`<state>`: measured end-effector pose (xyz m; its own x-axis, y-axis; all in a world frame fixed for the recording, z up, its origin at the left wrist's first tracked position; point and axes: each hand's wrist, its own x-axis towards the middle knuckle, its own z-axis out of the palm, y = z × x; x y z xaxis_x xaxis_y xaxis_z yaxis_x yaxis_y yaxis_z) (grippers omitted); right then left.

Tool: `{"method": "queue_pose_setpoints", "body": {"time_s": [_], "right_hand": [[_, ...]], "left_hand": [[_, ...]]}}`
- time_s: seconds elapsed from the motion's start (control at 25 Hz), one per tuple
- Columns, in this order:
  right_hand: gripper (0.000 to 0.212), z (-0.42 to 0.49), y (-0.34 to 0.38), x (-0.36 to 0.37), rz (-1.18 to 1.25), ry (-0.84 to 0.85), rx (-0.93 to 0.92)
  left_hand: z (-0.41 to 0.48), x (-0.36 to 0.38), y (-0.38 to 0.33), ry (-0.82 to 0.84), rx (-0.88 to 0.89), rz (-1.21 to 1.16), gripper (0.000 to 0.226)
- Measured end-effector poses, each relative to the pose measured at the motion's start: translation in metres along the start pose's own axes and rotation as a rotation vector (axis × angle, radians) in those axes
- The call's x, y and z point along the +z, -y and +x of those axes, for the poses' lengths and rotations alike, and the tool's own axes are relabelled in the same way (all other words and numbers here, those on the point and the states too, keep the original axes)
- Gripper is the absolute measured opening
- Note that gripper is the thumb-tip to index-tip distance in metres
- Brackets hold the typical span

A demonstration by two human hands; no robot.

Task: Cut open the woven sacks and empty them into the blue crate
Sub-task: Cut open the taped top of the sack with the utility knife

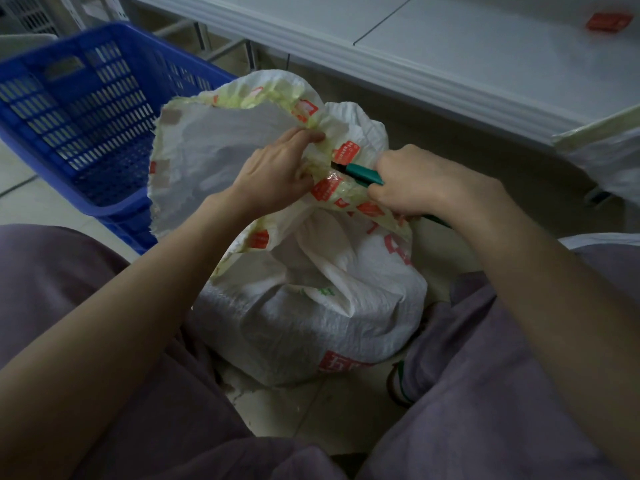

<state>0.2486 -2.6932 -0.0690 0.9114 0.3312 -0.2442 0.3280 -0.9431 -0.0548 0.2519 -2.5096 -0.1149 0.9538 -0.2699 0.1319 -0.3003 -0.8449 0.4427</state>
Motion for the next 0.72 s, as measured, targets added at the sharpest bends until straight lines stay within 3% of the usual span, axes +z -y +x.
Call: {"method": "queue_pose_setpoints", "body": {"time_s": [0.24,0.48,0.72], "right_hand": [[0.031,-0.015,-0.016,-0.010,0.152,0.015,-0.046],[0.029,-0.023,-0.023,-0.009,0.310,-0.153,-0.121],[0.030,-0.009,-0.017,-0.003,0.122,-0.191,-0.114]], "left_hand": [[0.000,0.002,0.003,-0.033,0.019,-0.006,0.054],[0.000,0.006,0.009,-0.034,0.020,-0.002,0.054],[-0.002,0.005,0.007,-0.048,0.023,0.021,0.056]]}}
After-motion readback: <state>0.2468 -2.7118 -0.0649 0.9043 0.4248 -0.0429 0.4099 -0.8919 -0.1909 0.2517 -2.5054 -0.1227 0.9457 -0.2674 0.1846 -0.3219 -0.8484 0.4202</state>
